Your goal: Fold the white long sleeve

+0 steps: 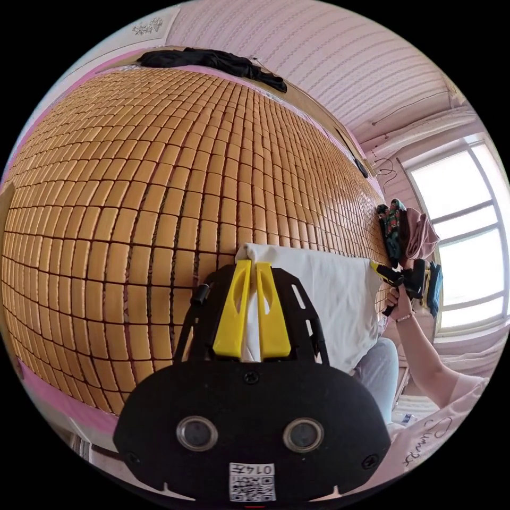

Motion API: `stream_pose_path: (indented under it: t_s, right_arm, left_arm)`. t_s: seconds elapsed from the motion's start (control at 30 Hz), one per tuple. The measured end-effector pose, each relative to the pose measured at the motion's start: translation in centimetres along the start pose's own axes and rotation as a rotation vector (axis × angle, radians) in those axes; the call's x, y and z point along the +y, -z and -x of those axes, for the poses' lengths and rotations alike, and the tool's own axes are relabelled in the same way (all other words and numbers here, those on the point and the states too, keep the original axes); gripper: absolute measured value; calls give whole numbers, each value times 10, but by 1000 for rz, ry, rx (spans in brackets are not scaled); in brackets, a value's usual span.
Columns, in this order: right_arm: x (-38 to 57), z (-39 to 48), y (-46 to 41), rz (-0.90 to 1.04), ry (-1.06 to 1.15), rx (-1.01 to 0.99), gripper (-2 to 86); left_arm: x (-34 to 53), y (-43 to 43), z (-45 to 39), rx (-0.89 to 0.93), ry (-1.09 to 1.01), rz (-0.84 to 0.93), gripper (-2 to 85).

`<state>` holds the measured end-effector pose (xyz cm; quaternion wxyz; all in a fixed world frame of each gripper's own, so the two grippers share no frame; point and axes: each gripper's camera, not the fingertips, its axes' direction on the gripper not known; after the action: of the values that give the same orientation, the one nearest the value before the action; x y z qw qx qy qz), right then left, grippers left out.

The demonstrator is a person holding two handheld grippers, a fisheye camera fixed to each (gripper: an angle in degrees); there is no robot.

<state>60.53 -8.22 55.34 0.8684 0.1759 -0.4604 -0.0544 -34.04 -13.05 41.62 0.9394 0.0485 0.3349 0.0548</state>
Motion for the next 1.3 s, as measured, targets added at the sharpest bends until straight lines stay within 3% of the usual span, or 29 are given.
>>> stream_pose_path:
  t_s: [0.3, 0.5, 0.6, 0.7, 0.8, 0.9, 0.97, 1.07, 1.2, 1.3]
  right_arm:
    - [15, -23, 49, -131, 54, -73, 10]
    - [2, -31, 42, -168, 32, -84, 12]
    - [-1, -46, 8, -87, -11, 18, 18]
    - [24, -47, -4, -79, -5, 148, 23]
    - [82, -17, -11, -64, 175, 147, 30]
    - [169, 35, -54, 74, 462, -11, 41]
    - [235, 70, -109, 268, 626, -54, 65]
    - [282, 83, -166, 356, 660, 122, 93]
    - [295, 73, -200, 320, 586, 173, 36]
    - [299, 60, -220, 342, 544, 163, 8]
  left_arm:
    - [-15, 64, -37, -28, -155, -241, -10]
    - [-50, 42, -46, -102, -145, -208, -5]
    - [-52, 8, -28, -127, -86, -99, 17]
    - [-28, 15, -28, -181, -118, -152, 46]
    - [24, 36, -46, -169, -265, -163, 48]
    - [92, 33, -67, 120, -438, 19, 46]
    - [136, 21, -79, 180, -488, 93, 49]
    - [195, -8, -98, -5, -541, 116, 66]
    - [234, -60, -126, -167, -613, 203, 56]
    - [249, -66, -132, -243, -659, 148, 15]
